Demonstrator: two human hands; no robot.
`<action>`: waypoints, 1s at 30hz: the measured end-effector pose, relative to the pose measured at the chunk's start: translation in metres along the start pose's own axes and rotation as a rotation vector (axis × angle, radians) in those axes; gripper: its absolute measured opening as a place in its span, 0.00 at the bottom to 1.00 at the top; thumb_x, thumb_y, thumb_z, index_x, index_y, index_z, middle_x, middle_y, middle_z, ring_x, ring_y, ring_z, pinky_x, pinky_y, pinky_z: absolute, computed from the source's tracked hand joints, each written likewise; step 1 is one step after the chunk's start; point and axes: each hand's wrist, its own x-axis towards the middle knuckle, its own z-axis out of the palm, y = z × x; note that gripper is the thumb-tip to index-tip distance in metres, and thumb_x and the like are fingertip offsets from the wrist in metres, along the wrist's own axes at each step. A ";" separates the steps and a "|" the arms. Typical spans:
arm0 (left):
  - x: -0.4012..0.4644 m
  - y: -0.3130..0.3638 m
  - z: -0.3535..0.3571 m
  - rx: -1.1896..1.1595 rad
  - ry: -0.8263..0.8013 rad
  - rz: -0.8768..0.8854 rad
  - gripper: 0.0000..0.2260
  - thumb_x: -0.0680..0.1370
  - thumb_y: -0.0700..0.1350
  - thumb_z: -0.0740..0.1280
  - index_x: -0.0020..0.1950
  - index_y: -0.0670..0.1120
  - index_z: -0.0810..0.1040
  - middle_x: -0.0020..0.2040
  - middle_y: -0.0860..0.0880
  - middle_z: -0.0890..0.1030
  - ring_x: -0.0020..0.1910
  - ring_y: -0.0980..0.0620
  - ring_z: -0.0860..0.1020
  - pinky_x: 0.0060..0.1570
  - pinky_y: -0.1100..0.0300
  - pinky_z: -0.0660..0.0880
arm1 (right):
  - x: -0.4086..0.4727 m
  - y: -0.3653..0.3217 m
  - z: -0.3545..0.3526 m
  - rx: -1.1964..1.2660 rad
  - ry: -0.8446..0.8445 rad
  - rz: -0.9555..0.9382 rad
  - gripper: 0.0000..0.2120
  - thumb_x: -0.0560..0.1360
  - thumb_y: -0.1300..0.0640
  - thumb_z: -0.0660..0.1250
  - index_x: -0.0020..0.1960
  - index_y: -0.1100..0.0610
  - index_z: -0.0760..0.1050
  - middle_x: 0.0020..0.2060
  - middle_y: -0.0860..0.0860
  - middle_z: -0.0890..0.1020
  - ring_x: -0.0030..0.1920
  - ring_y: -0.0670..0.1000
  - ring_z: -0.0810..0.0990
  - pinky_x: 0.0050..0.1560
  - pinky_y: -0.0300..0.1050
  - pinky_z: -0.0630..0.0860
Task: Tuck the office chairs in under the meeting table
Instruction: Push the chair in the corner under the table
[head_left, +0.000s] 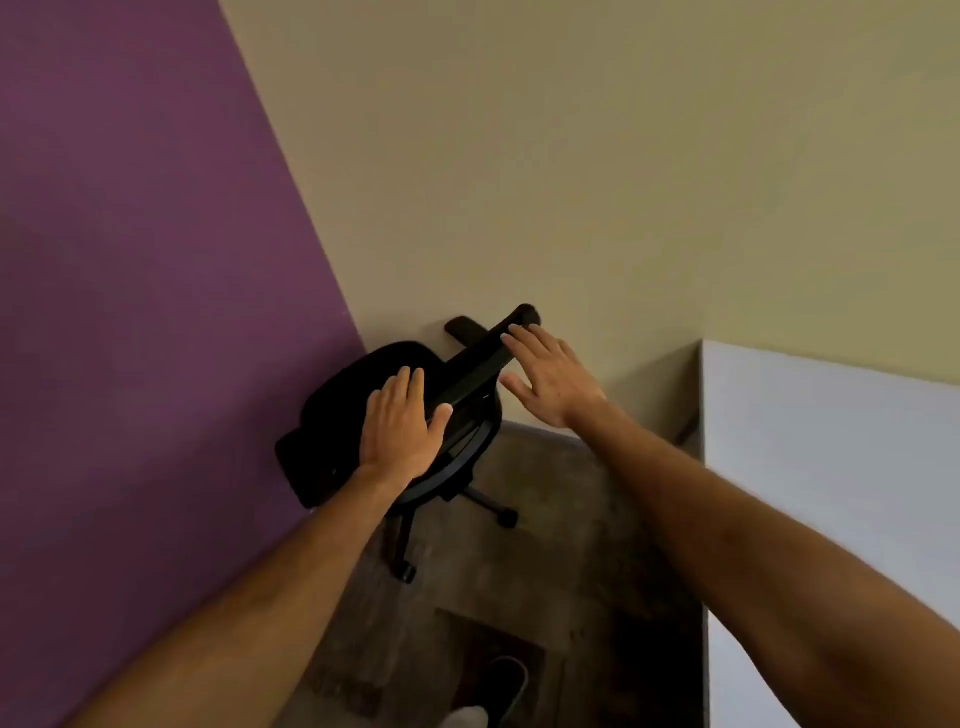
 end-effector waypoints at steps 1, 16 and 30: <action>-0.002 -0.009 0.004 0.013 -0.020 -0.044 0.32 0.82 0.61 0.54 0.79 0.43 0.57 0.78 0.41 0.62 0.77 0.43 0.59 0.75 0.44 0.57 | 0.013 -0.004 0.008 -0.009 -0.046 -0.038 0.31 0.83 0.39 0.48 0.81 0.52 0.53 0.81 0.52 0.56 0.80 0.56 0.50 0.77 0.60 0.52; -0.027 -0.032 0.053 -0.023 0.103 -0.138 0.27 0.83 0.60 0.52 0.70 0.42 0.71 0.62 0.43 0.78 0.63 0.43 0.74 0.66 0.45 0.66 | 0.065 0.003 0.067 -0.120 -0.185 -0.048 0.22 0.84 0.42 0.48 0.57 0.54 0.76 0.57 0.53 0.77 0.64 0.57 0.70 0.72 0.61 0.56; -0.126 -0.065 0.037 -0.013 0.145 -0.087 0.22 0.81 0.60 0.53 0.58 0.44 0.75 0.51 0.45 0.79 0.49 0.43 0.76 0.53 0.46 0.70 | -0.093 -0.069 0.087 -0.113 -0.041 -0.081 0.22 0.82 0.41 0.48 0.60 0.51 0.75 0.54 0.51 0.79 0.55 0.56 0.73 0.65 0.56 0.62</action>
